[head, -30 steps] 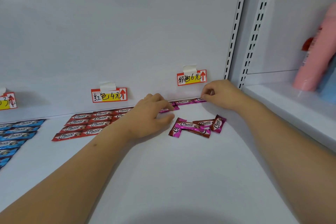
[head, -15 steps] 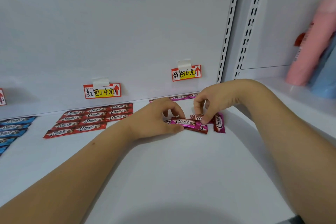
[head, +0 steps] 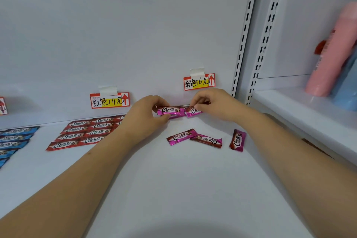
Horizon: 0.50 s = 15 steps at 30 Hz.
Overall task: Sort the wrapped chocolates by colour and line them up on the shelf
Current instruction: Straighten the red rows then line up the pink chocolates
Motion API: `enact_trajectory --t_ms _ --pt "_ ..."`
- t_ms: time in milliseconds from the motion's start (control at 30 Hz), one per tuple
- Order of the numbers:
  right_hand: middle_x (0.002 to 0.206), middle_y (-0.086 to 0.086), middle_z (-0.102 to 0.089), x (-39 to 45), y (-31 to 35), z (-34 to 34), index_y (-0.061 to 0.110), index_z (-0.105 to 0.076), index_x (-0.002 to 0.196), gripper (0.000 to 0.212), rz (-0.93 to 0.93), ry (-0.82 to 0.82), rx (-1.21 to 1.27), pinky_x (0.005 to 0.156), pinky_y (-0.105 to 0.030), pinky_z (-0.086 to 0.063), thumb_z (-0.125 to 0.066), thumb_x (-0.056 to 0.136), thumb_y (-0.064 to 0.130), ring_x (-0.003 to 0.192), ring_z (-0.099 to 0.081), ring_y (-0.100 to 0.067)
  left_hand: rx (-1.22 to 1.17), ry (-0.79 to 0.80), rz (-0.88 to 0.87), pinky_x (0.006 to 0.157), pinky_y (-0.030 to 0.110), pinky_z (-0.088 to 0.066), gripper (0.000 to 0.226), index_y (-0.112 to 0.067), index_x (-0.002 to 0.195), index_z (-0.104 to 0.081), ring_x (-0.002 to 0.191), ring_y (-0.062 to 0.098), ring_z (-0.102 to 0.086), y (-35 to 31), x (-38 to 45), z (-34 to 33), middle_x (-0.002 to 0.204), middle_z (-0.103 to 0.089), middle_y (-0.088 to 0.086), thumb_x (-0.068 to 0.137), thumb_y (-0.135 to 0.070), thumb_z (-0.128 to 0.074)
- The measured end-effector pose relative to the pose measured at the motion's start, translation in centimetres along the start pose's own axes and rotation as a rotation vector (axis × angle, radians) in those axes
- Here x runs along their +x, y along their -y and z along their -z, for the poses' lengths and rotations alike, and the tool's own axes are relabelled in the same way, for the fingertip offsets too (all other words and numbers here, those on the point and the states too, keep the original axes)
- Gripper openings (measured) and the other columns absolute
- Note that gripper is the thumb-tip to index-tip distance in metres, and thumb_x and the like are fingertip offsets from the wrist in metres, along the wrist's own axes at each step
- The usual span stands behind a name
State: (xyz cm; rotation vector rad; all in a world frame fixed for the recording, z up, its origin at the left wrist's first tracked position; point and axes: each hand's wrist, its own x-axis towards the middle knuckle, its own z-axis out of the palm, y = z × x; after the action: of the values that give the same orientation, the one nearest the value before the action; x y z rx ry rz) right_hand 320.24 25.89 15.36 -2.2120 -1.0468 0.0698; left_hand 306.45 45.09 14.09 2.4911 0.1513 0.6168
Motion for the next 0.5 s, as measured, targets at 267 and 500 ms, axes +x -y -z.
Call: enact_trajectory --t_ms 267,500 --pt "0.095 0.008 -0.068 0.4 -0.1 -0.8 0.023 -0.071 0.101 0.015 0.047 -0.016 -0.175 0.072 -0.005 -0.044 -0.068 0.09 0.013 0.087 -0.061 -0.001 0.103 0.128 -0.017 0.083 0.019 -0.042 0.026 -0.023 0.115 -0.065 0.098 0.009 -0.057 1.0 0.2 -0.4 0.109 -0.062 -0.006 0.089 -0.027 -0.067" --pt "0.094 0.017 -0.061 -0.5 1.4 0.6 0.025 -0.072 0.103 0.016 0.083 0.087 -0.345 0.079 -0.016 -0.044 -0.058 0.096 0.024 0.09 -0.057 -0.002 0.141 0.15 -0.025 0.092 0.03 -0.049 0.025 -0.024 0.114 -0.063 0.099 0.01 -0.057 1.0 0.3 -0.4 0.11 -0.062 -0.006 0.09 -0.03 -0.066"
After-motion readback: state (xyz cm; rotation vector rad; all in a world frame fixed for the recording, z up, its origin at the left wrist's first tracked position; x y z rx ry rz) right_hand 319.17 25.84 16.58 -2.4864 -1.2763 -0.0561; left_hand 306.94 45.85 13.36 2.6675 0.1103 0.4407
